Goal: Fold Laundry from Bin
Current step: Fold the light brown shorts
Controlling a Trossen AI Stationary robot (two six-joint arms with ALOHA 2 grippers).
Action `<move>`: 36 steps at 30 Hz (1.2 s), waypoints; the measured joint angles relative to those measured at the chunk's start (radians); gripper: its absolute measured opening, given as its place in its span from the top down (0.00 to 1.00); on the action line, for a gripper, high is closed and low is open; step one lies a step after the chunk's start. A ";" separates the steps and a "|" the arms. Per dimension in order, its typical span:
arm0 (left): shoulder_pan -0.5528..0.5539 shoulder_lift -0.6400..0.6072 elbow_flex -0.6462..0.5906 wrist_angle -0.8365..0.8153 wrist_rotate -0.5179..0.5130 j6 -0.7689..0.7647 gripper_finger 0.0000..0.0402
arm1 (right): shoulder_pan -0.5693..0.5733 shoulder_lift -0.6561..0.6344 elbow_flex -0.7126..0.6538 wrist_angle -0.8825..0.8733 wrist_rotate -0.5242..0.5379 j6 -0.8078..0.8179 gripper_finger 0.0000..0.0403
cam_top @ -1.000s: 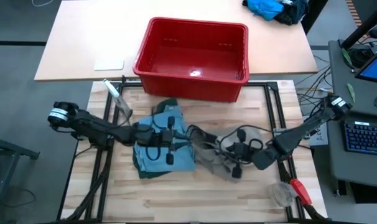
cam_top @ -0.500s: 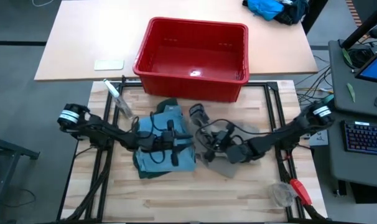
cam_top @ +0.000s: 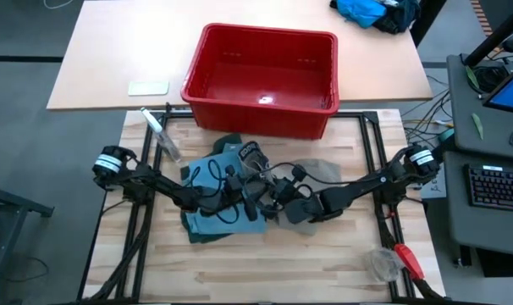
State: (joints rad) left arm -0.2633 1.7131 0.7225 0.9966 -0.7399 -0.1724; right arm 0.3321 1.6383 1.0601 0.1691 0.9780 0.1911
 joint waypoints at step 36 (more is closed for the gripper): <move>-0.055 -0.016 0.004 0.024 -0.066 0.290 0.98 | 0.001 -0.006 0.015 -0.114 -0.152 -0.008 0.88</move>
State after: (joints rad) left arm -0.3182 1.6972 0.7269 1.0210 -0.8058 0.1172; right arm 0.3336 1.6319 1.0754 0.0554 0.8258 0.1828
